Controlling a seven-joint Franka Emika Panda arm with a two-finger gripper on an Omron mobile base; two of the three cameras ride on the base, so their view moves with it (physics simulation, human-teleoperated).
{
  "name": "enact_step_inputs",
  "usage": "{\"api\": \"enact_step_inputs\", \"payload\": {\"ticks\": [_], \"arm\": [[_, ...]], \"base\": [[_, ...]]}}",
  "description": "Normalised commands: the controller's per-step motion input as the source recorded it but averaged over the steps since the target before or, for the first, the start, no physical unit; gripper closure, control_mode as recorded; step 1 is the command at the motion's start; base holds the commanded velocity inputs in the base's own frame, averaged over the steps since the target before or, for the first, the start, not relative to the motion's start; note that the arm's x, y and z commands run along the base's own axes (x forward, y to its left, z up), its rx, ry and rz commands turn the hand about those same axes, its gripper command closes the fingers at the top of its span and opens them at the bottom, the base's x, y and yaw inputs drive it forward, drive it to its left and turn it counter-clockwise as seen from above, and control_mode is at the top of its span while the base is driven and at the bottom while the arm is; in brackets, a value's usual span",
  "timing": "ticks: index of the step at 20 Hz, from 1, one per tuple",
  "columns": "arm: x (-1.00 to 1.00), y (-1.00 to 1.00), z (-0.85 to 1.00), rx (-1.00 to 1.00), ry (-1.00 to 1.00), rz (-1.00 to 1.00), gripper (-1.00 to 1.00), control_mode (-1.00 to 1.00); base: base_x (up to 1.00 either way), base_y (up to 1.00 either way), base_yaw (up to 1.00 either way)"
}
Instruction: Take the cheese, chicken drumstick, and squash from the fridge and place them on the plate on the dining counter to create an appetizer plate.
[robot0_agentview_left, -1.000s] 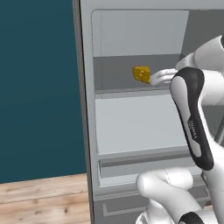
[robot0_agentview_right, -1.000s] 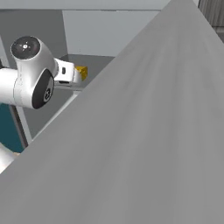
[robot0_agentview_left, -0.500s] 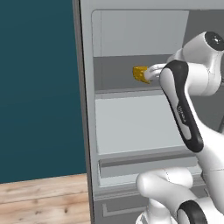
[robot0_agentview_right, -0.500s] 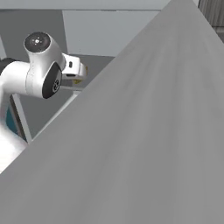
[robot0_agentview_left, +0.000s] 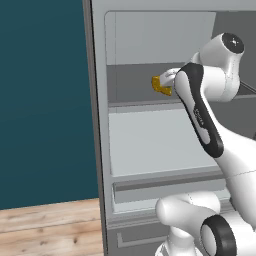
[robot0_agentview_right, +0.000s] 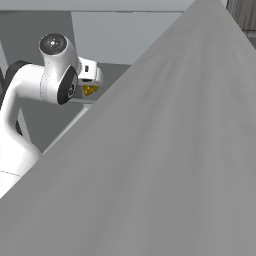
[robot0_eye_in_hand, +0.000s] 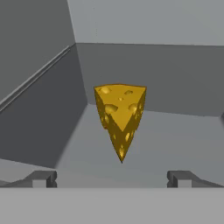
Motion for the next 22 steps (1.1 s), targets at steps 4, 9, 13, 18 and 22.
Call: {"api": "enact_step_inputs", "payload": {"ticks": [4, 9, 13, 18, 22], "arm": [[0.40, 0.00, 0.00, -0.01, 0.00, 0.00, -1.00, -1.00], [0.41, 0.00, 0.00, -0.01, 0.00, 0.00, -1.00, -1.00], [0.43, 0.03, -0.06, -0.05, 0.03, 0.00, -1.00, -1.00], [0.41, 0.10, -0.21, -0.10, 0.10, 0.00, -1.00, -1.00], [0.41, 0.14, -0.20, -0.10, 0.11, 0.00, -1.00, -1.00]], "base": [[0.00, 0.00, 0.00], [0.00, 0.00, 0.00], [0.00, 0.00, 0.00], [0.00, 0.00, 0.00], [0.00, 0.00, 0.00]]}}
